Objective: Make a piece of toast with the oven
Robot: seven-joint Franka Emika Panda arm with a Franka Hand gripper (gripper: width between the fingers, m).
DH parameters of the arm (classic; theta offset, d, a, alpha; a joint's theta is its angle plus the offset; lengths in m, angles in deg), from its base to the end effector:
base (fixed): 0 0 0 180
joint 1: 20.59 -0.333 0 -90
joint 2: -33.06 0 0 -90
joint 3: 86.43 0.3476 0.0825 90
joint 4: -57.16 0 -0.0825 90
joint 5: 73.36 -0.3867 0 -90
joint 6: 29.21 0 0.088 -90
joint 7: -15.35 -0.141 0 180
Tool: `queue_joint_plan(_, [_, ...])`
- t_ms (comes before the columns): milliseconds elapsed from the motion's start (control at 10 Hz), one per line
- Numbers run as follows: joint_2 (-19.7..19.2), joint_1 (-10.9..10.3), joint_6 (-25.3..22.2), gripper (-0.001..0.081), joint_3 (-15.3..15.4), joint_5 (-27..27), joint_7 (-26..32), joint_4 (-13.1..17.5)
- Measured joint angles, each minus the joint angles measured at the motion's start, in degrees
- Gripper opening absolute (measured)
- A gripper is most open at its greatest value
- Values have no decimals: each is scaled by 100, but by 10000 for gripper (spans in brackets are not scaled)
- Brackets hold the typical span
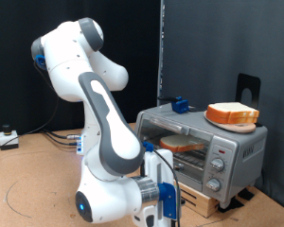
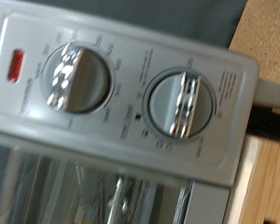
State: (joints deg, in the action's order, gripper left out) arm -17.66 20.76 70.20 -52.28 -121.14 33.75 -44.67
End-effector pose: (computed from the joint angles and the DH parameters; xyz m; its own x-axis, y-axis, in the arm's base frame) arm 0.6022 -0.0032 0.1639 0.8611 0.0864 -0.5011 -0.4780 -0.1989 -0.8556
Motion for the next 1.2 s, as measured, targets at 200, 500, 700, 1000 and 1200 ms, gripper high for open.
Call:
queue_joint_plan(200, [-152,-162,164,809,86,-78,6,34])
queue_joint_plan(500, [-250,-374,204,809,215,-125,7,47])
queue_joint_plan(700, [-289,-484,290,809,266,-183,7,36])
queue_joint_plan(1000, [-314,-568,395,809,276,-261,7,15])
queue_joint_plan(1200, [-315,-571,412,795,276,-270,7,11])
